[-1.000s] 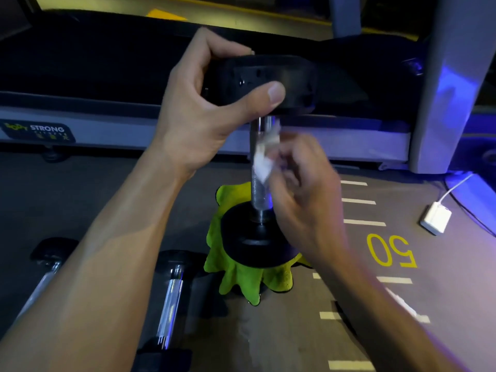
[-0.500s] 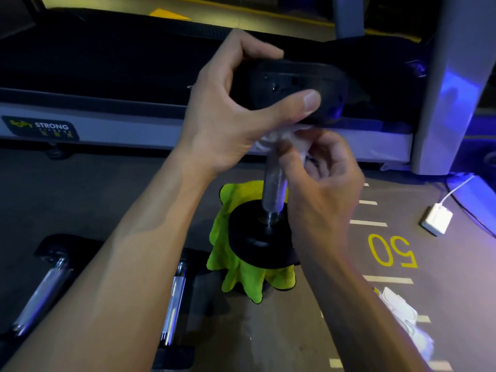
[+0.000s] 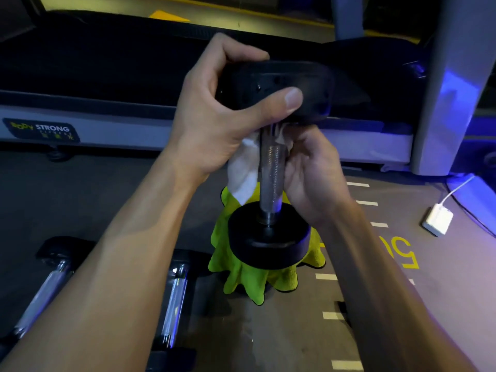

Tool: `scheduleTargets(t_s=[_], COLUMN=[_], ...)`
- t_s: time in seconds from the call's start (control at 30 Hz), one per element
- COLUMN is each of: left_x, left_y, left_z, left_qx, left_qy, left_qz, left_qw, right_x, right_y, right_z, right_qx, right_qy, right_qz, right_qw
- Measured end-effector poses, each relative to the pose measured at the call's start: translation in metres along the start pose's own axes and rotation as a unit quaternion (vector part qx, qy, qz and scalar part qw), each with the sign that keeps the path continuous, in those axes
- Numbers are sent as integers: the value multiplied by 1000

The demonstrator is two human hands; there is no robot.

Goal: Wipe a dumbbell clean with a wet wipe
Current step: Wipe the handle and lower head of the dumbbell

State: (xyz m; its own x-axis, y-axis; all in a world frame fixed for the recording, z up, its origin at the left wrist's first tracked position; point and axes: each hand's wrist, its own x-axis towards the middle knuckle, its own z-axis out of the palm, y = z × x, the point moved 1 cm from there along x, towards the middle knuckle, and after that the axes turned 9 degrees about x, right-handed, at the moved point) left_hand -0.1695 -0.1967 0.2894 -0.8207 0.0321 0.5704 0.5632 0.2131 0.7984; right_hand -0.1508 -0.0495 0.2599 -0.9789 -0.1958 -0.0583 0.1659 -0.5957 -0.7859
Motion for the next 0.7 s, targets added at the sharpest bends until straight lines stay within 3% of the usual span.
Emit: scheduleTargets(t_s=[0.2, 0.3, 0.4, 0.53, 0.7], left_x=[1, 2, 1, 0, 1], left_y=[-3, -3, -4, -3, -3], left_z=[-4, -8, -10, -10, -9], left_qx=[-21, -28, -14, 6, 5], left_qy=[-6, -5, -3, -5, 12], left_qz=[1, -3, 2, 10, -2], left_qw=[1000, 1000, 1000, 1000, 1000], right_x=[9, 6, -13, -43, -36], right_y=[0, 8, 22, 29, 30], right_z=[2, 6, 23, 26, 17], right_qx=[78, -114, -265, -253, -238], right_qy=[-6, 62, 105, 71, 180], right_qz=[33, -51, -198, -236, -281], right_qw=[996, 990, 938, 936, 912])
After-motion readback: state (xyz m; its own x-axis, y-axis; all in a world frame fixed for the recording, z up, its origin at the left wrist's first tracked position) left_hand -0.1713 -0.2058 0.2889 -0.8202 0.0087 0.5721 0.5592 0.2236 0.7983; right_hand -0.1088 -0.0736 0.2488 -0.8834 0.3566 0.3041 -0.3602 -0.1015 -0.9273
